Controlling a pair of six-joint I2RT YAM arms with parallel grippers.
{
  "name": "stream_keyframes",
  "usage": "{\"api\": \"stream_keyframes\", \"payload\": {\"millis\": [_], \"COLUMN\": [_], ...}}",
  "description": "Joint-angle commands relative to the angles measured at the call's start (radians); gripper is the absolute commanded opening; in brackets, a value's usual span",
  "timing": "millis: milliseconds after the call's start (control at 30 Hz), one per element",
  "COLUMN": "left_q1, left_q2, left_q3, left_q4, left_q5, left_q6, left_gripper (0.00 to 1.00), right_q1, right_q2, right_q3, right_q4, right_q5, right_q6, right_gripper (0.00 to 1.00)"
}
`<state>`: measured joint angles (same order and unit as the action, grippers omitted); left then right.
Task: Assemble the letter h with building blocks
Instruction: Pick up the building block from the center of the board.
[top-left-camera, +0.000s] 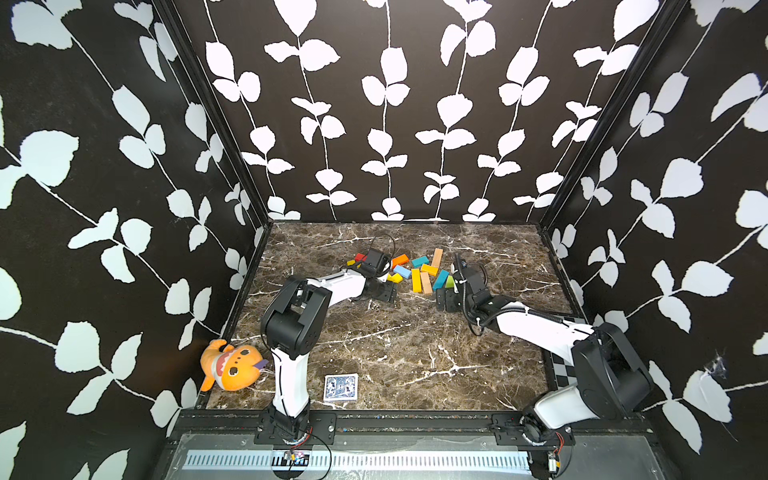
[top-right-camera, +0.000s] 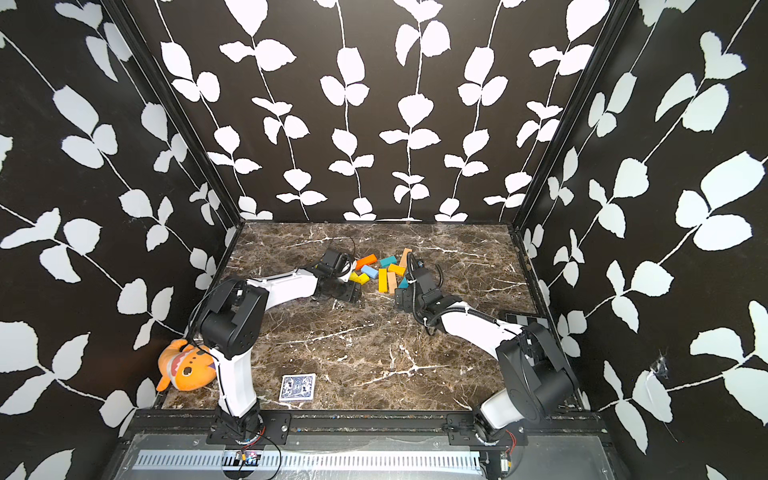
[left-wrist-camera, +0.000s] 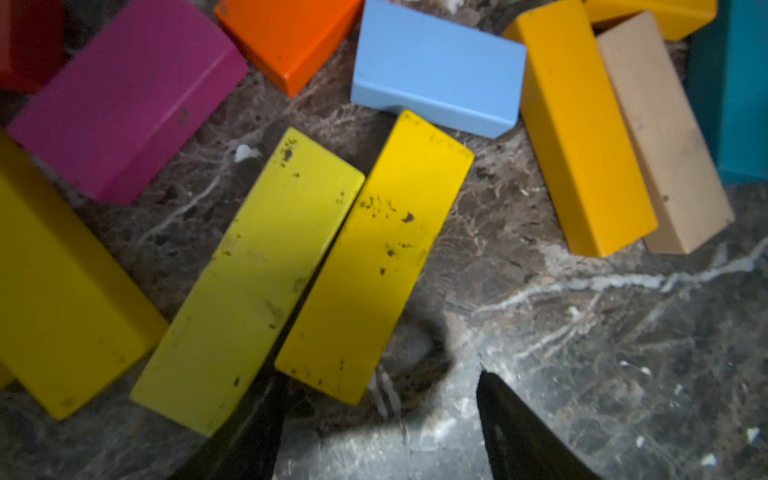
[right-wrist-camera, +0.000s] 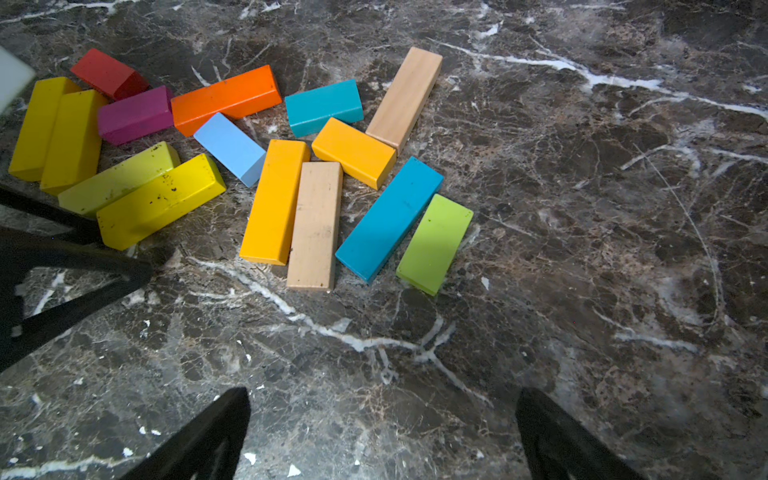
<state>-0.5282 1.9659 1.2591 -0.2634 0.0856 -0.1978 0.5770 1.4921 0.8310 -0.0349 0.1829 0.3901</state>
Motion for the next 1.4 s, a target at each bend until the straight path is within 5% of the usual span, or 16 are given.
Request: {"api": "stream_keyframes", "payload": {"millis": [0, 267, 933, 1367], "left_q1": [0.005, -0.003, -0.096, -0.104], "left_q2": [0.038, 0.083, 0.149, 0.134], "left_q3": [0.047, 0.134, 0.212, 0.229], "left_q4": [-0.040, -0.065, -0.139, -0.118], "left_q5": [-0.054, -0.057, -0.255, -0.225], "left_q6": [0.020, 0.053, 0.125, 0.056], "left_gripper": [0.76, 0.76, 0.53, 0.25], "right_q1": [0.001, -0.002, -0.025, -0.043], "right_q2": [-0.019, -0.033, -0.064, -0.072], "right_q3": [-0.017, -0.027, -0.071, -0.089], "right_q4": [0.027, 0.038, 0.074, 0.089], "right_q5": [0.012, 0.012, -0.006, -0.008], "right_q6": [0.010, 0.012, 0.058, 0.076], "right_gripper": [0.99, 0.99, 0.99, 0.99]}}
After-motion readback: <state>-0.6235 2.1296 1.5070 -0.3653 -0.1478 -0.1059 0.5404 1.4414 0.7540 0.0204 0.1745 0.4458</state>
